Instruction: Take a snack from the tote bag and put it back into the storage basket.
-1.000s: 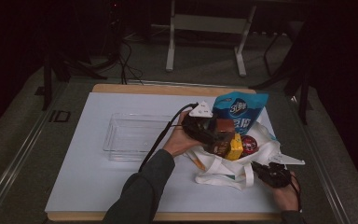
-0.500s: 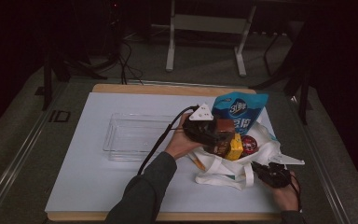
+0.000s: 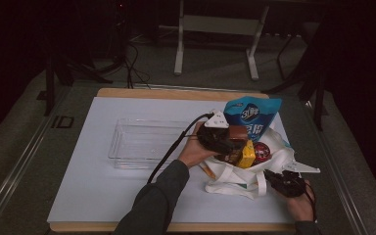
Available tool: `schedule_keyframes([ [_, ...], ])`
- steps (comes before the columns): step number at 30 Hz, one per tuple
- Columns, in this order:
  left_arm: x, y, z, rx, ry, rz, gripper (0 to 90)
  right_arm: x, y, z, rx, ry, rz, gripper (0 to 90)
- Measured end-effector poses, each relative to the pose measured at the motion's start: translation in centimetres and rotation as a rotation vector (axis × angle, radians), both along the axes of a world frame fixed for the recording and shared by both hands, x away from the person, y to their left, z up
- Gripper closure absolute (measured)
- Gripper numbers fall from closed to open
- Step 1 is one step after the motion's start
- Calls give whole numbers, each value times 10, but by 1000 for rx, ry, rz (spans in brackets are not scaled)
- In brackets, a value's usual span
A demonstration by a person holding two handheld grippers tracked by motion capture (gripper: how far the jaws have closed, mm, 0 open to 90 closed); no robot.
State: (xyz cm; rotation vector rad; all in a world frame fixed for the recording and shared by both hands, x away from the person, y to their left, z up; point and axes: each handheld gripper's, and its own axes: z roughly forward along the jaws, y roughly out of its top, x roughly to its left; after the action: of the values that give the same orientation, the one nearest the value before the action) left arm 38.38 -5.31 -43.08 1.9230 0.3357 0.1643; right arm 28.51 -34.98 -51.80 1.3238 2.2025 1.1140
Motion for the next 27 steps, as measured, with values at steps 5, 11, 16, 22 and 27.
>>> schedule_keyframes([
  [5, -1, -2, -1, -35, 13, -3, 342, 0, 0, -1, 4, 1, 1, 826],
  [11, -4, -6, -2, -49, -11, 30, 359, 1, 0, -1, 5, 1, 3, 823],
  [16, -7, -6, 0, -29, -39, 22, 404, 0, 0, -2, 5, 0, 3, 823],
  [22, -8, -4, 3, -20, -39, 23, 425, 1, 0, -2, 8, 3, 3, 821],
  [27, -9, -2, 5, -25, -42, 20, 428, 1, -1, -3, 10, 6, 2, 821],
])
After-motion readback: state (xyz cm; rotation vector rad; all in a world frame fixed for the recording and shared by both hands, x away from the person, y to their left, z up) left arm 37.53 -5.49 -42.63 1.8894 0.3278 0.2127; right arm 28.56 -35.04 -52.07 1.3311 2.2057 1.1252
